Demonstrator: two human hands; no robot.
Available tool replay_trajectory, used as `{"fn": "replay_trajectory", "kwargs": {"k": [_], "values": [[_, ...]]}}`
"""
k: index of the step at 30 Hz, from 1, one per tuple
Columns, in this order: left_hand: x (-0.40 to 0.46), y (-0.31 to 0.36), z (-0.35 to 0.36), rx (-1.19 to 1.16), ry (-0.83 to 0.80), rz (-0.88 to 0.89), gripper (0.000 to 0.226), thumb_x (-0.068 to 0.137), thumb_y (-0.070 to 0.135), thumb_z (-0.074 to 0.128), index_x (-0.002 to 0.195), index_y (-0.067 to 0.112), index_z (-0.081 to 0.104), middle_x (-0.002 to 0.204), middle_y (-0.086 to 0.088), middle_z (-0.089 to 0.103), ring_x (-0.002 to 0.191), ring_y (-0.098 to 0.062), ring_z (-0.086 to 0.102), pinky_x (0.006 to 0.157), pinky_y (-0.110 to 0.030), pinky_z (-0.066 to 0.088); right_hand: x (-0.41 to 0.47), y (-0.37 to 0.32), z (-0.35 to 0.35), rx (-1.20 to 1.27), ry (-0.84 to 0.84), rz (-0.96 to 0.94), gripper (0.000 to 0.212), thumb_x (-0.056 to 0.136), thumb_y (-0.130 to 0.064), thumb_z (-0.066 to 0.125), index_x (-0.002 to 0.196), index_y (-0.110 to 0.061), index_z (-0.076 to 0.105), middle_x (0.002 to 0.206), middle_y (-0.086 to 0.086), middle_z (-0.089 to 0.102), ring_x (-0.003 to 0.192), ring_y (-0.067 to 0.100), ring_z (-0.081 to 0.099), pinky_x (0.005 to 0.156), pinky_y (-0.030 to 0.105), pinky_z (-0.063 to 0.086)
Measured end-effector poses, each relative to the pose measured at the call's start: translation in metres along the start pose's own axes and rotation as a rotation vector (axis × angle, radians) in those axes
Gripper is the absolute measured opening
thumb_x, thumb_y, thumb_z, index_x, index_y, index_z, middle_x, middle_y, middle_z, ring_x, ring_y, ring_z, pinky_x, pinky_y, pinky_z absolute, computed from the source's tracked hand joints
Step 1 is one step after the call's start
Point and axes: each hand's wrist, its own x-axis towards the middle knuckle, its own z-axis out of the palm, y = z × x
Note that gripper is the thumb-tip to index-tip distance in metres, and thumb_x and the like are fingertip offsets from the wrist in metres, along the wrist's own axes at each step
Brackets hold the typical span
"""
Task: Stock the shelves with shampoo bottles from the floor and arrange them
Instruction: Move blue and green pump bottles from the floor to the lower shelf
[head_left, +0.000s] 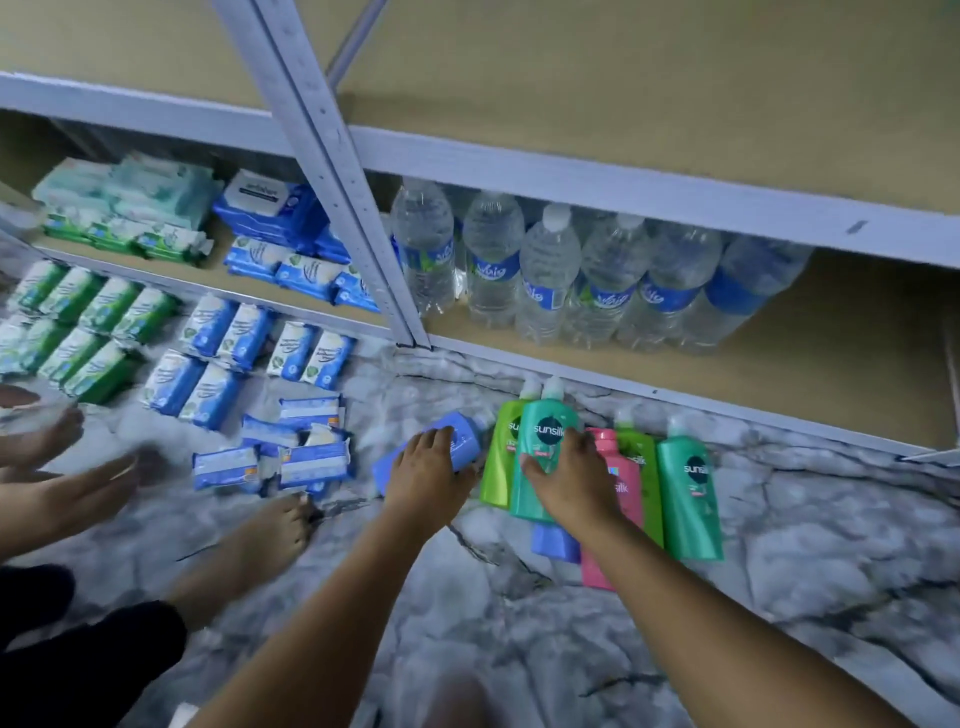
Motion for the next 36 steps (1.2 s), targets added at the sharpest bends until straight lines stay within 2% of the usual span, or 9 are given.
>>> {"fn": "replay_trajectory", "kwargs": {"k": [4, 10, 15, 19, 21, 23, 25, 29, 36], "values": [[0.029, -0.032, 0.043, 0.008, 0.032, 0.006, 0.062, 0.083, 0.036, 0.061, 0.136, 0.011, 0.04, 0.135, -0.009, 0.048, 0.126, -0.028, 0.042, 0.102, -0.037, 0.036, 0.035, 0.008, 0.037, -0.003, 0.066, 0.051, 0.085, 0.086, -0.055, 0.055, 0.147, -0.007, 0.02, 0.144, 0.02, 0.032, 0.129, 0.036, 0.039, 0.097, 0.04, 0.041], [0.066, -0.059, 0.085, 0.087, 0.057, 0.001, 0.077, 0.075, 0.048, 0.067, 0.137, 0.015, 0.036, 0.135, -0.005, 0.044, 0.128, -0.025, 0.038, 0.1, -0.038, 0.035, 0.066, 0.02, 0.071, 0.055, 0.136, 0.084, 0.099, 0.08, -0.057, 0.064, 0.148, -0.007, 0.013, 0.146, 0.023, 0.026, 0.131, 0.038, 0.033, 0.101, 0.044, 0.037], [0.086, -0.072, 0.113, 0.222, -0.018, -0.028, 0.094, 0.076, 0.056, 0.062, 0.149, 0.024, 0.013, 0.148, -0.008, 0.024, 0.136, -0.029, 0.024, 0.107, -0.044, 0.027, 0.083, 0.025, 0.088, 0.111, 0.164, 0.162, 0.112, 0.074, -0.059, 0.069, 0.15, -0.014, 0.0, 0.148, 0.024, 0.025, 0.131, 0.038, 0.036, 0.102, 0.043, 0.038], [0.093, -0.08, 0.125, 0.33, 0.009, -0.047, 0.102, 0.074, 0.065, 0.059, 0.151, 0.032, 0.0, 0.151, -0.014, 0.018, 0.134, -0.033, 0.027, 0.103, -0.045, 0.028, 0.089, 0.022, 0.093, 0.128, 0.165, 0.214, 0.118, 0.07, -0.058, 0.072, 0.15, -0.021, -0.006, 0.148, 0.022, 0.023, 0.135, 0.035, 0.029, 0.1, 0.047, 0.039], [0.097, -0.088, 0.125, 0.398, 0.036, -0.033, 0.104, 0.071, 0.07, 0.058, 0.15, 0.036, -0.002, 0.148, -0.016, 0.026, 0.127, -0.034, 0.037, 0.099, -0.044, 0.031, 0.091, 0.022, 0.095, 0.123, 0.177, 0.226, 0.118, 0.07, -0.058, 0.072, 0.15, -0.022, -0.007, 0.147, 0.021, 0.024, 0.134, 0.035, 0.03, 0.099, 0.048, 0.04], [0.099, -0.093, 0.122, 0.423, 0.055, -0.027, 0.106, 0.069, 0.07, 0.058, 0.15, 0.037, -0.001, 0.135, -0.012, 0.039, 0.117, -0.031, 0.044, 0.093, -0.041, 0.033, 0.093, 0.021, 0.095, 0.132, 0.183, 0.235, 0.119, 0.069, -0.057, 0.073, 0.15, -0.023, -0.006, 0.145, 0.021, 0.026, 0.132, 0.036, 0.032, 0.098, 0.047, 0.04], [0.098, -0.092, 0.121, 0.372, 0.033, -0.037, 0.107, 0.068, 0.066, 0.061, 0.15, 0.036, 0.0, 0.126, -0.01, 0.043, 0.114, -0.031, 0.046, 0.092, -0.042, 0.034, 0.094, 0.021, 0.096, 0.15, 0.184, 0.228, 0.12, 0.067, -0.057, 0.074, 0.15, -0.023, -0.006, 0.143, 0.021, 0.027, 0.13, 0.037, 0.033, 0.098, 0.047, 0.04], [0.088, -0.081, 0.119, 0.152, -0.027, -0.12, 0.107, 0.068, 0.057, 0.067, 0.149, 0.036, 0.001, 0.126, -0.011, 0.039, 0.116, -0.034, 0.043, 0.092, -0.045, 0.039, 0.087, 0.023, 0.091, 0.175, 0.168, 0.158, 0.121, 0.067, -0.055, 0.074, 0.15, -0.023, -0.008, 0.142, 0.021, 0.029, 0.128, 0.038, 0.037, 0.098, 0.044, 0.042], [0.043, -0.049, 0.081, -0.001, 0.066, -0.079, 0.109, 0.066, 0.055, 0.07, 0.15, 0.031, 0.005, 0.121, -0.009, 0.04, 0.115, -0.032, 0.044, 0.089, -0.043, 0.042, 0.039, 0.027, 0.051, 0.204, 0.25, 0.027, 0.122, 0.061, -0.059, 0.073, 0.15, -0.024, -0.004, 0.134, 0.019, 0.037, 0.12, 0.035, 0.044, 0.095, 0.043, 0.046]]}}
